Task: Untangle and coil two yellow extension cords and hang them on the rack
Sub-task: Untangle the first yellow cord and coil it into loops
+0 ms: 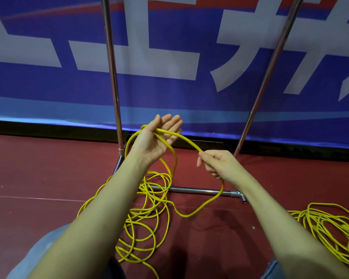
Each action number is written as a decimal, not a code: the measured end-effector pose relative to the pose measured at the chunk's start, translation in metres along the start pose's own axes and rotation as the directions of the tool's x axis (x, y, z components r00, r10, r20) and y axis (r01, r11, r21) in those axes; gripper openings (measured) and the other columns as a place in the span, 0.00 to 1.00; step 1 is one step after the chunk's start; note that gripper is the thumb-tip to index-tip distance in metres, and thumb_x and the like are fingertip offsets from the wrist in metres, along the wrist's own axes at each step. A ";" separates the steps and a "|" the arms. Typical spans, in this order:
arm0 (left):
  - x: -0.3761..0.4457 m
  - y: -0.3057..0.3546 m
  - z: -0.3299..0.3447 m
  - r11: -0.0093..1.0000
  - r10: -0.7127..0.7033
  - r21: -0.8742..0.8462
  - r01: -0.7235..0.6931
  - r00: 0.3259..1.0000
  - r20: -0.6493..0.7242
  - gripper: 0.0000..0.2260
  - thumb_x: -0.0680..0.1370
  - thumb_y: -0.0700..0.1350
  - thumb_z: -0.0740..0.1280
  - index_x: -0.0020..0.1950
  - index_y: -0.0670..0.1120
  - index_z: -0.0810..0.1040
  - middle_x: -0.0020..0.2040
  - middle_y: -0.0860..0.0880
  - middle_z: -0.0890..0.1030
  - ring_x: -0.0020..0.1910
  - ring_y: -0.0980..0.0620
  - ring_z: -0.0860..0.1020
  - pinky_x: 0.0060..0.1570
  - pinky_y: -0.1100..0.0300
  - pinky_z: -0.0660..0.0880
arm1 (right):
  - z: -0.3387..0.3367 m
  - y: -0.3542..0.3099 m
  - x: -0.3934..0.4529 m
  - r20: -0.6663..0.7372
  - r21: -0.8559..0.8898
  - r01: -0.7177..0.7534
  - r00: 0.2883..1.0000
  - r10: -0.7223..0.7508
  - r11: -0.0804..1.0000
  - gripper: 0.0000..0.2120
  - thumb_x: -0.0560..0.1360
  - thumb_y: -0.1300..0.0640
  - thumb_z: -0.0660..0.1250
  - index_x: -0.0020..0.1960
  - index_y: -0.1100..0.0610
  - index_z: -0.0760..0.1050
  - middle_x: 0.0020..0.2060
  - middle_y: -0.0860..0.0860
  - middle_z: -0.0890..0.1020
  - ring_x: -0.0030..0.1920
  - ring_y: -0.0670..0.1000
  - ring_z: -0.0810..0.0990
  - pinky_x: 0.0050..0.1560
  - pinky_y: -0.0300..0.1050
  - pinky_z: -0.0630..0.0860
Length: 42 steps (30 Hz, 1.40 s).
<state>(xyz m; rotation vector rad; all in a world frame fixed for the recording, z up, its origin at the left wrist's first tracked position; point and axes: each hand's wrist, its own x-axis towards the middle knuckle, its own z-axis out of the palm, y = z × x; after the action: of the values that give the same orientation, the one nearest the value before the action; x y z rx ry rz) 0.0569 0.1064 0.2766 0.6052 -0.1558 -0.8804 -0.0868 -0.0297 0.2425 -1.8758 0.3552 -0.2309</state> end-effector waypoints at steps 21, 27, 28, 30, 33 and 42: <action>0.000 0.009 -0.012 0.940 -0.169 0.332 0.081 0.955 0.245 0.28 0.81 0.54 0.50 0.21 0.48 0.64 0.15 0.52 0.60 0.13 0.58 0.55 0.18 0.66 0.51 | -0.012 0.008 0.008 -0.026 0.618 -0.209 0.958 0.286 0.757 0.06 0.78 0.67 0.57 0.45 0.59 0.69 0.23 0.48 0.65 0.20 0.41 0.59 0.18 0.31 0.53; -0.010 -0.017 -0.007 0.563 -0.350 0.826 0.024 0.912 0.212 0.21 0.82 0.45 0.52 0.39 0.36 0.78 0.34 0.43 0.83 0.31 0.50 0.82 0.31 0.63 0.74 | -0.024 -0.035 0.018 0.021 0.976 -0.108 0.912 0.409 0.190 0.09 0.79 0.64 0.56 0.39 0.62 0.66 0.34 0.55 0.68 0.28 0.46 0.66 0.20 0.33 0.64; -0.009 -0.021 -0.008 0.540 -0.390 0.840 0.046 0.899 0.201 0.19 0.82 0.44 0.53 0.45 0.33 0.79 0.40 0.44 0.85 0.38 0.50 0.84 0.39 0.61 0.78 | -0.024 -0.041 0.018 0.012 0.983 -0.084 0.916 0.400 0.162 0.09 0.79 0.63 0.56 0.40 0.62 0.67 0.35 0.55 0.67 0.30 0.47 0.65 0.21 0.34 0.65; -0.008 -0.028 -0.010 0.477 -0.439 0.877 0.047 0.878 0.192 0.16 0.82 0.42 0.55 0.56 0.32 0.77 0.49 0.44 0.84 0.46 0.51 0.83 0.54 0.58 0.77 | -0.024 -0.048 0.019 0.000 0.990 -0.054 0.924 0.383 0.130 0.10 0.78 0.58 0.58 0.41 0.63 0.68 0.36 0.54 0.67 0.31 0.47 0.65 0.25 0.36 0.64; -0.012 -0.037 -0.007 0.392 -0.517 0.919 -0.041 0.817 0.257 0.15 0.83 0.40 0.54 0.64 0.37 0.73 0.59 0.38 0.79 0.50 0.57 0.81 0.56 0.63 0.75 | -0.023 -0.054 0.019 -0.038 0.997 0.009 0.924 0.382 0.076 0.13 0.77 0.52 0.60 0.44 0.63 0.68 0.37 0.54 0.66 0.33 0.49 0.64 0.32 0.39 0.62; -0.011 -0.044 0.000 0.742 -0.292 0.671 0.001 0.901 0.321 0.07 0.80 0.36 0.56 0.48 0.41 0.74 0.40 0.46 0.84 0.40 0.52 0.84 0.42 0.62 0.79 | -0.018 -0.042 0.022 -0.184 0.870 -0.040 0.898 0.399 0.491 0.12 0.81 0.52 0.55 0.49 0.61 0.67 0.41 0.60 0.75 0.41 0.56 0.76 0.43 0.45 0.74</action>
<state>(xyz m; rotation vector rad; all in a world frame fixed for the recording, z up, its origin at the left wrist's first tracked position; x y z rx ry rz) 0.0203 0.0939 0.2534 1.1029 -0.8456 -1.1083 -0.0665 -0.0412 0.2879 -0.7528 0.6075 -0.4821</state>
